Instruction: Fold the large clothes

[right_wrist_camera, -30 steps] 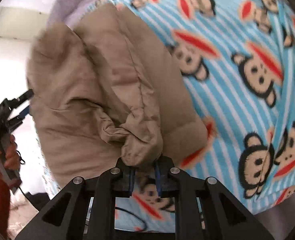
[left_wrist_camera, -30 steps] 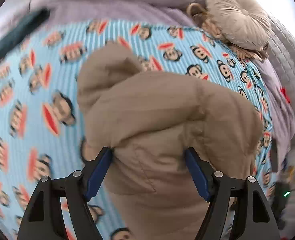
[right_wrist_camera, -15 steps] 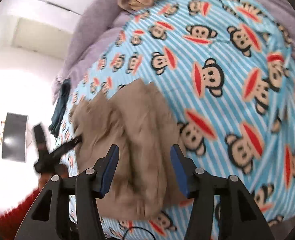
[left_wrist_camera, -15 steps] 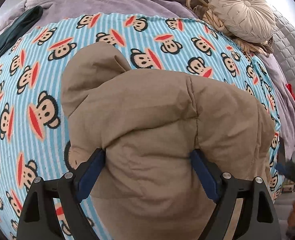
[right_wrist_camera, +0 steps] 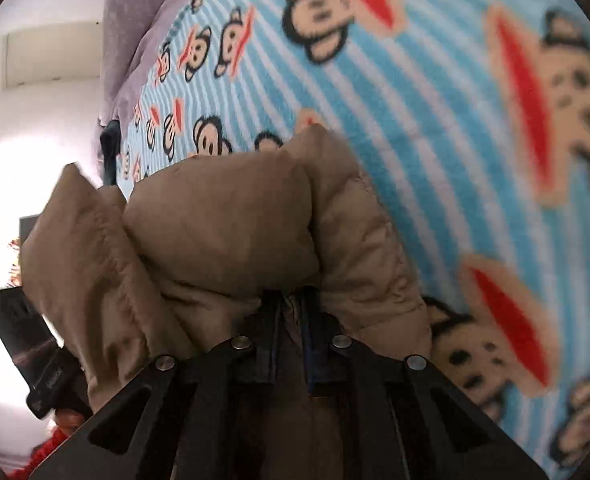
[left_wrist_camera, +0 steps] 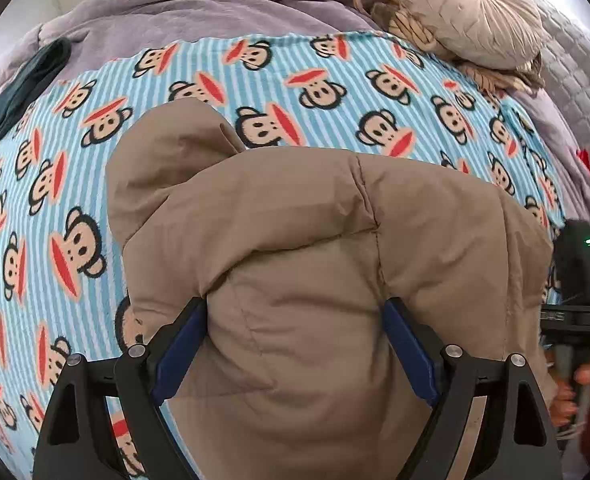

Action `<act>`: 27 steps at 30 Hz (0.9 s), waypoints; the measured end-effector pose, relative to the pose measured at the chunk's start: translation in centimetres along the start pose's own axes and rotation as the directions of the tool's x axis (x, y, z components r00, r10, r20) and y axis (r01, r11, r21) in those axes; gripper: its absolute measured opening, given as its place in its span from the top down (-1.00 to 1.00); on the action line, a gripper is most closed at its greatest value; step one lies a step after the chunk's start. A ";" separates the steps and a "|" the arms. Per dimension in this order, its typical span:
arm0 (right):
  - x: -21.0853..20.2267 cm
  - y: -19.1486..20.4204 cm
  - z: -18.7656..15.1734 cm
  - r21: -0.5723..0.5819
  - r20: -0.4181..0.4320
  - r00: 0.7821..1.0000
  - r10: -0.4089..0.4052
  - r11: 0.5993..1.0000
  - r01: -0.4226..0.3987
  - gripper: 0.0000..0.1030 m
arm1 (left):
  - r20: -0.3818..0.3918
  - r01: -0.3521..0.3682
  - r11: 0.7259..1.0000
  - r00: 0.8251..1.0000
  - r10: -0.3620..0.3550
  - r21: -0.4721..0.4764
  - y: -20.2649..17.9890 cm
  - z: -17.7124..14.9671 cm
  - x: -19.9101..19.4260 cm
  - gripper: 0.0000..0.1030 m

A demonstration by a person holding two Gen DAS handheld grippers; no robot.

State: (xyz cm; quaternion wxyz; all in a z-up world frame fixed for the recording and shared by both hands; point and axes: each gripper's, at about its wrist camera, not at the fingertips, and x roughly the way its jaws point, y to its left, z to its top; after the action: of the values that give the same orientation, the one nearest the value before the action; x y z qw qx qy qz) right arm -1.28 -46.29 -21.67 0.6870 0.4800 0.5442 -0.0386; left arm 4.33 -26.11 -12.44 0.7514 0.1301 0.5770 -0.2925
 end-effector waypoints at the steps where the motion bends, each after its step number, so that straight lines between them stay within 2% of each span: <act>1: -1.0 0.5 -0.7 -0.020 0.010 0.999 -0.039 0.999 0.039 0.78 | 0.001 -0.008 1.000 1.000 0.008 0.013 -0.3 -0.1 0.0 -0.70; 2: -2.3 1.0 -1.1 -0.042 0.033 0.996 -0.089 0.995 0.090 0.77 | 0.003 -0.017 1.000 1.000 0.017 0.023 -0.5 -0.2 -0.1 -0.70; 4: -4.1 1.5 -1.5 -0.064 0.085 0.987 -0.135 0.988 0.140 0.53 | 0.004 -0.026 0.999 1.000 0.025 0.027 -0.6 -0.2 -0.1 -0.70; 5: -5.7 2.0 -2.1 -0.072 0.135 0.979 -0.154 0.984 0.165 0.25 | 0.003 -0.030 0.999 1.000 0.030 0.025 -0.7 -0.2 -0.1 -0.70; 6: -6.8 2.3 -2.2 -0.075 0.165 0.973 -0.162 0.981 0.176 0.12 | 0.002 -0.033 0.999 0.999 0.033 0.024 -0.7 -0.2 -0.1 -0.70; 8: -9.1 3.8 -3.5 -0.103 0.239 0.958 -0.159 0.977 0.188 0.12 | -0.002 -0.047 0.998 0.999 0.047 0.028 -0.8 -0.2 -0.1 -0.70; 12: -10.3 7.2 -5.5 -0.202 0.260 0.957 -0.130 0.962 0.186 0.12 | 0.000 -0.078 0.996 0.997 0.078 0.041 -1.2 -0.3 -0.2 -0.70; 14: -8.5 8.3 -6.3 -0.273 0.229 0.951 -0.207 0.924 0.266 0.12 | 0.001 -0.090 0.995 0.996 0.090 0.040 -1.3 -0.3 -0.3 -0.70; 15: -7.5 8.5 -6.6 -0.289 0.221 0.943 -0.249 0.907 0.307 0.12 | 0.000 -0.094 0.995 0.996 0.094 0.040 -1.3 -0.3 -0.4 -0.70; 16: -5.9 8.2 -6.9 -0.300 0.200 0.926 -0.321 0.879 0.370 0.13 | -0.003 -0.098 0.994 0.995 0.098 0.042 -1.2 -0.4 -0.5 -0.70; 17: -5.3 7.8 -7.1 -0.300 0.187 0.918 -0.349 0.870 0.391 0.14 | -0.005 -0.102 0.994 0.995 0.103 0.045 -1.3 -0.4 -0.6 -0.70; 19: -4.5 6.7 -7.6 -0.287 0.172 0.915 -0.364 0.871 0.400 0.14 | -0.008 -0.119 0.991 0.993 0.120 0.055 -1.3 -0.6 -0.9 -0.70; 23: -4.9 5.7 -7.6 -0.236 0.164 0.924 -0.346 0.895 0.377 0.14 | -0.008 -0.147 0.986 0.989 0.148 0.081 -1.6 -1.0 -2.1 -0.70; 27: -4.9 5.8 -7.7 -0.246 0.165 0.921 -0.354 0.889 0.386 0.13 | -0.012 -0.151 0.985 0.988 0.153 0.088 -1.6 -1.6 -3.1 -0.70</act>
State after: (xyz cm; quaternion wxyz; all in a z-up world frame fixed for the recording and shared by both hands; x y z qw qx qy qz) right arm -5.43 -40.11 -13.83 0.7570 0.2649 0.5848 -0.1212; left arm 1.63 -25.66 -9.77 0.7598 0.2091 0.5590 -0.2579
